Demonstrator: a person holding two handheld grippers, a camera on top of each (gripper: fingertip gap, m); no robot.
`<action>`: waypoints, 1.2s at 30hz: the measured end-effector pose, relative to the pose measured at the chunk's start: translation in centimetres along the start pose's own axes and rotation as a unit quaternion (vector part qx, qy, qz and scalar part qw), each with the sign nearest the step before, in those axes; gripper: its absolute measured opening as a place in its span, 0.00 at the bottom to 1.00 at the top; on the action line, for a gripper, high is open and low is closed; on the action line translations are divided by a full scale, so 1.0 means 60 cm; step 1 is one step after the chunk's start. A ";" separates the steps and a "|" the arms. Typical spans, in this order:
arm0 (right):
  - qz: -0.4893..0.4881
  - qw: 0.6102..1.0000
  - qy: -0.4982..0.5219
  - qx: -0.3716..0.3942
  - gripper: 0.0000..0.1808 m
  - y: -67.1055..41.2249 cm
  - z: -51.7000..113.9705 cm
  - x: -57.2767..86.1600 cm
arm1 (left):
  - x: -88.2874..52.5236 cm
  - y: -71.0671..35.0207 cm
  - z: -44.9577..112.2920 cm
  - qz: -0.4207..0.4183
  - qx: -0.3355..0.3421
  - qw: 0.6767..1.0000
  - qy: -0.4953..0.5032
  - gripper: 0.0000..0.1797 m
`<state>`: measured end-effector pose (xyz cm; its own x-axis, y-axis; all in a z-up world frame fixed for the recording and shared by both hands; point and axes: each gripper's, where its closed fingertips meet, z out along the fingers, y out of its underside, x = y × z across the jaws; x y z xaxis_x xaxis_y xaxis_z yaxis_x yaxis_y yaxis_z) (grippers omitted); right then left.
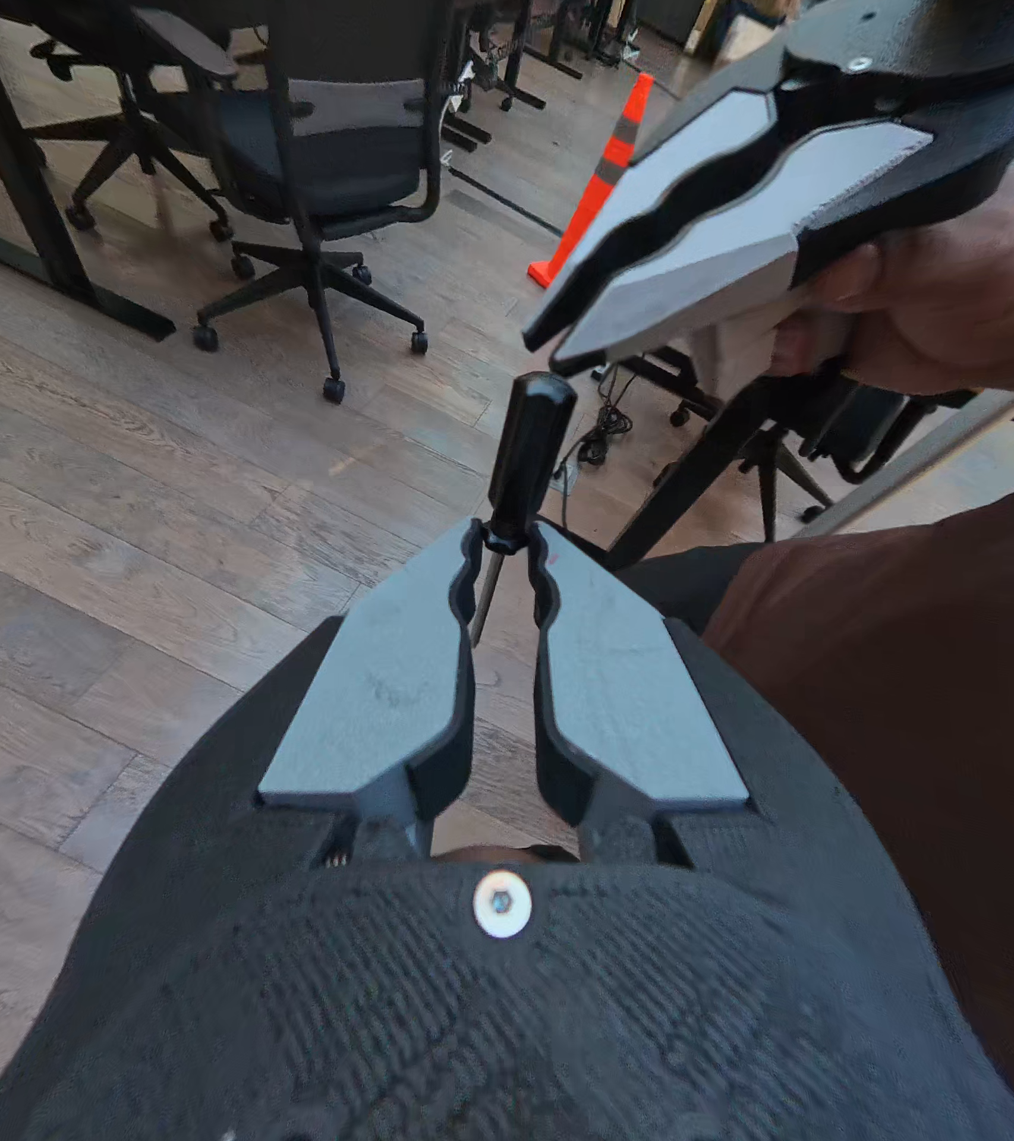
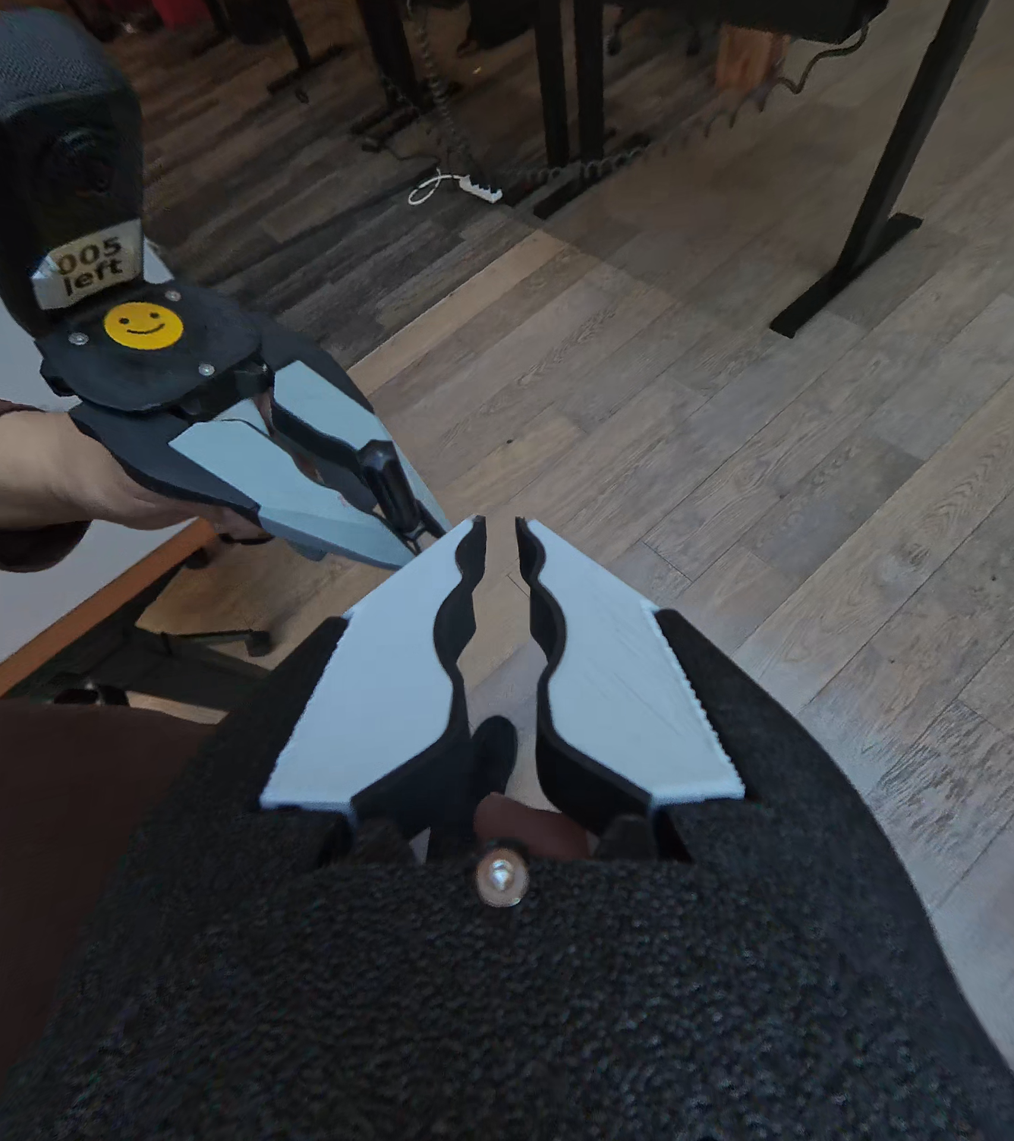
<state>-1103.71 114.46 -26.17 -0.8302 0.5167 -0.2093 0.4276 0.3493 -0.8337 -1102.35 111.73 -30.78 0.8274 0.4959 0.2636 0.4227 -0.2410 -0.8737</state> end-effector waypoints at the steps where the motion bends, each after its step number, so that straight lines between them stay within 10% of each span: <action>1: 0.019 1.000 -0.007 0.002 0.06 -0.020 0.024 0.019 | -0.043 -0.020 -0.003 -0.002 -0.004 1.000 0.000 0.07; 16: -0.045 0.975 -0.218 -0.023 0.13 -0.310 0.610 0.236 | -0.624 -0.026 -0.182 -0.151 -0.065 0.970 -0.179 0.07; 23: -0.218 0.915 -0.338 0.011 0.19 -0.624 0.830 0.201 | -0.856 -0.116 -0.369 -0.177 0.003 0.936 -0.304 0.07; 36: -0.217 0.836 -0.485 -0.137 0.20 -0.716 1.268 -0.115 | -1.143 0.077 -0.714 -0.273 0.113 0.882 -0.367 0.07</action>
<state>-1143.58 36.44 -27.77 -0.7703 -0.5363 -0.3450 -0.0336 0.5744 -0.8179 -1141.29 40.87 -35.38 0.0263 0.9133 0.4065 0.5313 0.3317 -0.7795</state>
